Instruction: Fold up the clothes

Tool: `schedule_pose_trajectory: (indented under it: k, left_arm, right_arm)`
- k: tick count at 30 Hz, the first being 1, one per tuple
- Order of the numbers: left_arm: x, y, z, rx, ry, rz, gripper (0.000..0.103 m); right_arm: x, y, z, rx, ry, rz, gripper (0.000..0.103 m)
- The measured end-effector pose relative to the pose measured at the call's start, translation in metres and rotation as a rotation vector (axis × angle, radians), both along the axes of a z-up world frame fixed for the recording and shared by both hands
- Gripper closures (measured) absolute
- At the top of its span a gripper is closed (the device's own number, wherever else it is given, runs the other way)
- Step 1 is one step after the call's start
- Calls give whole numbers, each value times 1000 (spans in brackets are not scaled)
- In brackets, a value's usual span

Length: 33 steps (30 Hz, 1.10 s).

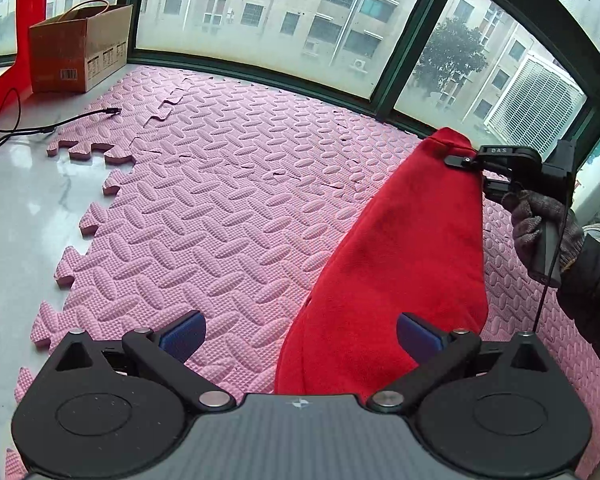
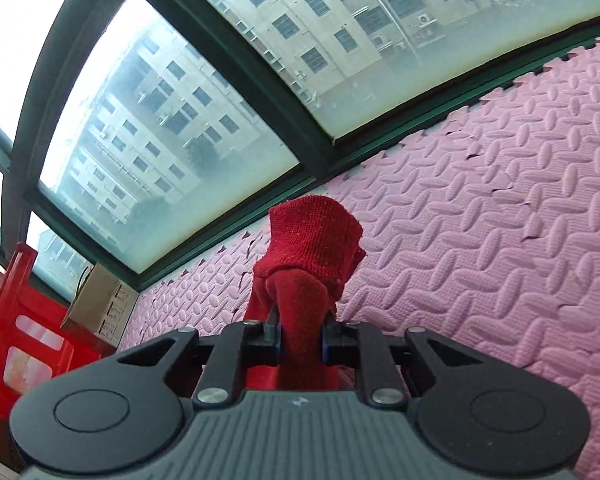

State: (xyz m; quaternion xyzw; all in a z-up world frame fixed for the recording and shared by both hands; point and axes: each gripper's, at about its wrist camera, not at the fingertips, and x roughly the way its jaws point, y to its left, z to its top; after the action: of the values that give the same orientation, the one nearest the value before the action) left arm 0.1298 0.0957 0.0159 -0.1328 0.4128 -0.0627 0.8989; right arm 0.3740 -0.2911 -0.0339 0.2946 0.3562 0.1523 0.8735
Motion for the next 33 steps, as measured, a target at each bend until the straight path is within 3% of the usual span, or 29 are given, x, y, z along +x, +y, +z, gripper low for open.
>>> schedule_pose_trajectory:
  k: [8,18,26,33]
  left_arm:
    - [10,-18,3,2,-11,-34,0]
    - [26,-57,4,26,-35,-89,0]
    - [35,-94,12,120,-80,-100,0]
    - [41,-125,17,185,-120,-113,0]
  right_arm:
    - [-73,-105,-2,47,15,-308,88]
    - [-184,-162,-13,77,-8,-565,88]
    - [-208,-173,-21,109,-11,-608,88]
    - [-210,-164,-12,34,-48,-581,88]
